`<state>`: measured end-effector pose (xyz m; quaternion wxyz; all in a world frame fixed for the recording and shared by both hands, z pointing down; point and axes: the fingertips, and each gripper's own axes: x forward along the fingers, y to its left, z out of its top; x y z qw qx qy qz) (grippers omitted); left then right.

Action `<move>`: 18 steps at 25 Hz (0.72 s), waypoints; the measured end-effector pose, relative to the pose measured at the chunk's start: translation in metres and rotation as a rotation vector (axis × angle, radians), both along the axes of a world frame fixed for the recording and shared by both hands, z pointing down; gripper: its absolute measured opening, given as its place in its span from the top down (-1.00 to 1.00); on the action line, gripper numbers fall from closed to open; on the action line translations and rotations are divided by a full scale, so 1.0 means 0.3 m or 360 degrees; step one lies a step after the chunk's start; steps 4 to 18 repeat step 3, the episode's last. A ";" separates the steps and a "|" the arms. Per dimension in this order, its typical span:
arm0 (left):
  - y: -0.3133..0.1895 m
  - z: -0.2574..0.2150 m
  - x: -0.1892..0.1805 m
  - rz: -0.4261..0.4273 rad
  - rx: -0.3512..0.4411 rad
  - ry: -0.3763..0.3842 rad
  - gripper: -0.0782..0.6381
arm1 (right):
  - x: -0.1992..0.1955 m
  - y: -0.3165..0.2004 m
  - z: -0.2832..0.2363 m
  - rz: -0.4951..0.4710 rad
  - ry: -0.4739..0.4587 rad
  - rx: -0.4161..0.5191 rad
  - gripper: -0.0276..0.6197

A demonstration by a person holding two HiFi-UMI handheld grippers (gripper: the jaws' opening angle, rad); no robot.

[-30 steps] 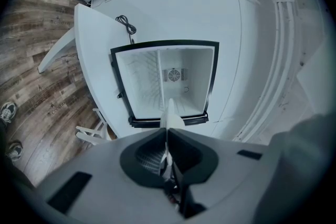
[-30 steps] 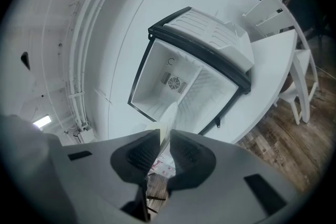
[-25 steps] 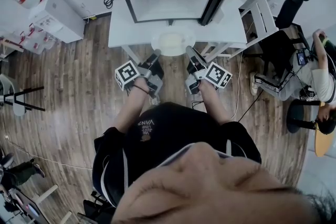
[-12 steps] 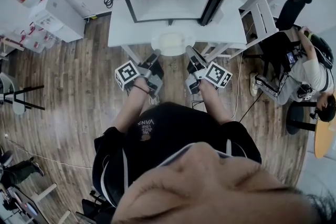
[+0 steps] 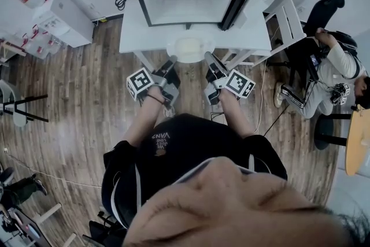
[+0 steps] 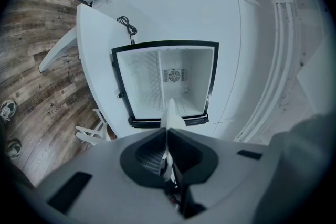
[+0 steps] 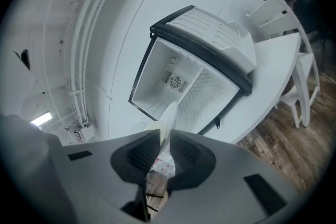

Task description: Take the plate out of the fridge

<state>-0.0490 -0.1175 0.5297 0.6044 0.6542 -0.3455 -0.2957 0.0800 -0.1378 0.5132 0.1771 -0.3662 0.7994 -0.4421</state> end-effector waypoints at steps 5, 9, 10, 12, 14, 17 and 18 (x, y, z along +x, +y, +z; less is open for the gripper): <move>-0.007 0.000 -0.007 0.0000 0.0004 -0.0001 0.71 | -0.006 -0.006 -0.002 0.0001 0.0003 0.0000 0.72; -0.007 0.000 -0.007 0.0000 0.0004 -0.0001 0.71 | -0.006 -0.006 -0.002 0.0001 0.0003 0.0000 0.72; -0.007 0.000 -0.007 0.0000 0.0004 -0.0001 0.71 | -0.006 -0.006 -0.002 0.0001 0.0003 0.0000 0.72; -0.007 0.000 -0.007 0.0000 0.0004 -0.0001 0.71 | -0.006 -0.006 -0.002 0.0001 0.0003 0.0000 0.72; -0.007 0.000 -0.007 0.0000 0.0004 -0.0001 0.71 | -0.006 -0.006 -0.002 0.0001 0.0003 0.0000 0.72; -0.007 0.000 -0.007 0.0000 0.0004 -0.0001 0.71 | -0.006 -0.006 -0.002 0.0001 0.0003 0.0000 0.72; -0.007 0.000 -0.007 0.0000 0.0004 -0.0001 0.71 | -0.006 -0.006 -0.002 0.0001 0.0003 0.0000 0.72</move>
